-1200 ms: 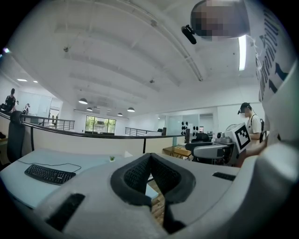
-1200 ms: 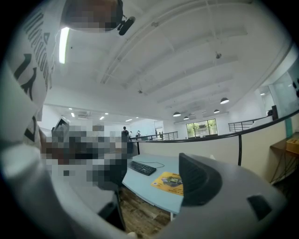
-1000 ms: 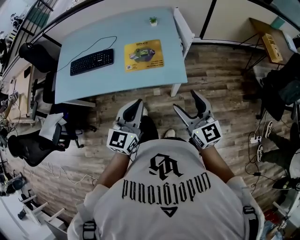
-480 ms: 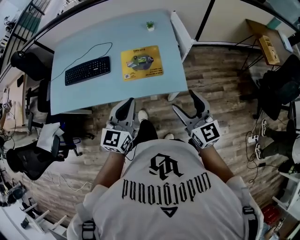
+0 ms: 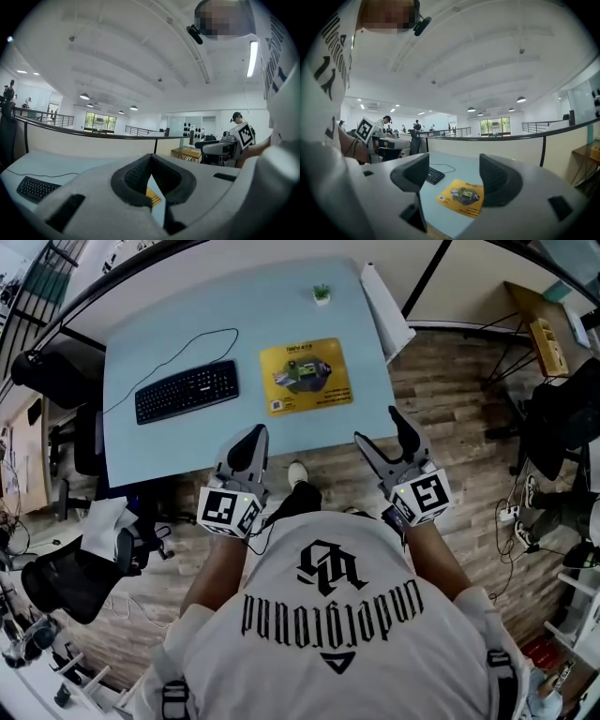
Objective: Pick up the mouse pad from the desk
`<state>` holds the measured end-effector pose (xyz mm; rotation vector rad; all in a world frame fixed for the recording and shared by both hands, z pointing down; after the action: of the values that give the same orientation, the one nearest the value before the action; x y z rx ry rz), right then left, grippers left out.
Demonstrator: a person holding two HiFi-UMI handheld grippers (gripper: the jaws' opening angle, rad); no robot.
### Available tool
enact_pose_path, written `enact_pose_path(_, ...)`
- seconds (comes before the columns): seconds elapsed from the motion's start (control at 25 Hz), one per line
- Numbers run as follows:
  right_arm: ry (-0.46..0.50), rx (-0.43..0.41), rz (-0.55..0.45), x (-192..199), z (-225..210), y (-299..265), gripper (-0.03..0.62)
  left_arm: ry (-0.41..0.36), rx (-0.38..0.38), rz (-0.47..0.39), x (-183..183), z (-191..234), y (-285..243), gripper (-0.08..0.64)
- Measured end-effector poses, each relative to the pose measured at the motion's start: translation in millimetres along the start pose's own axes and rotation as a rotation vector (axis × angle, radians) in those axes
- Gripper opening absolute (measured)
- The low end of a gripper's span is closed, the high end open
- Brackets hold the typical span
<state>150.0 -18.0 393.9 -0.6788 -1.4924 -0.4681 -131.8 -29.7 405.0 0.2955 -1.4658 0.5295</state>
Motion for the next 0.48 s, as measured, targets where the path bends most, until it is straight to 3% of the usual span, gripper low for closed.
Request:
enact_pose_path(0.28, 0.005, 0.049, -0.013, -14, 7, -68, 0.322, 0.010, 0.059, 0.004, -5, 63, -18, 0.008)
enact_pose_path(0.48, 0.003, 0.064, 0.024, -11, 14, -89, 0.316, 0.036, 0.083, 0.015, 0, 85, -22, 0.008)
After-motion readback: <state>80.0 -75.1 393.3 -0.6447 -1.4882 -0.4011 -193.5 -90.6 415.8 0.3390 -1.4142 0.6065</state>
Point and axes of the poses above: the fingertips, and each gripper's own axes: y backward along the fingers, z to its left, x out of its underside, the point moved 7 cm from there along y, backward along the fingers, and after that the axes turned 6 degrees about -x, right-handed, at the moved point
